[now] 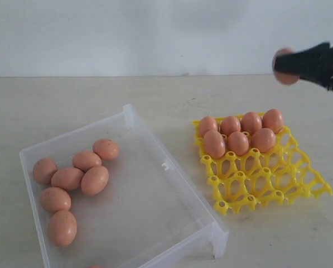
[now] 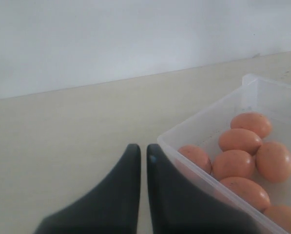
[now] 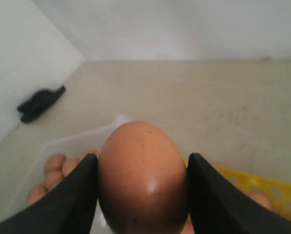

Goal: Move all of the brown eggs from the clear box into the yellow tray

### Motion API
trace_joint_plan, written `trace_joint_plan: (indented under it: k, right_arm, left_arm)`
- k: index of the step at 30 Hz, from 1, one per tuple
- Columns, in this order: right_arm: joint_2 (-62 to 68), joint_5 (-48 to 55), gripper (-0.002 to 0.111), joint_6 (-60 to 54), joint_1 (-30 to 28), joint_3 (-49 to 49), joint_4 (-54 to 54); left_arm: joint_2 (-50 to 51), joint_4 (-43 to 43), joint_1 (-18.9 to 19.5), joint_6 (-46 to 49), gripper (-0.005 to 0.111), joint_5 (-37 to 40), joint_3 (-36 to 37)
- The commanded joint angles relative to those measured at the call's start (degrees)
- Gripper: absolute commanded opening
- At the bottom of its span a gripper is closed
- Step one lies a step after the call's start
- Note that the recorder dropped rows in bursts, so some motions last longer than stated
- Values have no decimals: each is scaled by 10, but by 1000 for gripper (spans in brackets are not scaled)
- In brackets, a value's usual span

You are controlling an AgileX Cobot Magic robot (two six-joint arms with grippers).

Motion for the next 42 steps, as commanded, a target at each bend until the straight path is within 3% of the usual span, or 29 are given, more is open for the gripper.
trace_joint_plan:
  k: [1, 7, 19, 32, 42]
  right_arm:
    - [28, 30, 0, -91, 10, 11, -12]
    - [57, 93, 0, -168, 9, 11, -8]
    - [100, 75, 0, -229, -12, 11, -7]
    - [114, 45, 0, -201, -23, 11, -35]
    - [70, -14, 0, -135, -23, 11, 17]
  left_arm:
    - [-2, -4, -2, 0, 4, -4, 2]
    - [-2, -4, -2, 0, 4, -4, 2]
    - [-2, -4, -2, 0, 4, -4, 2]
    - [-2, -4, -2, 0, 4, -4, 2]
    - [-2, -4, -2, 0, 4, -4, 2]
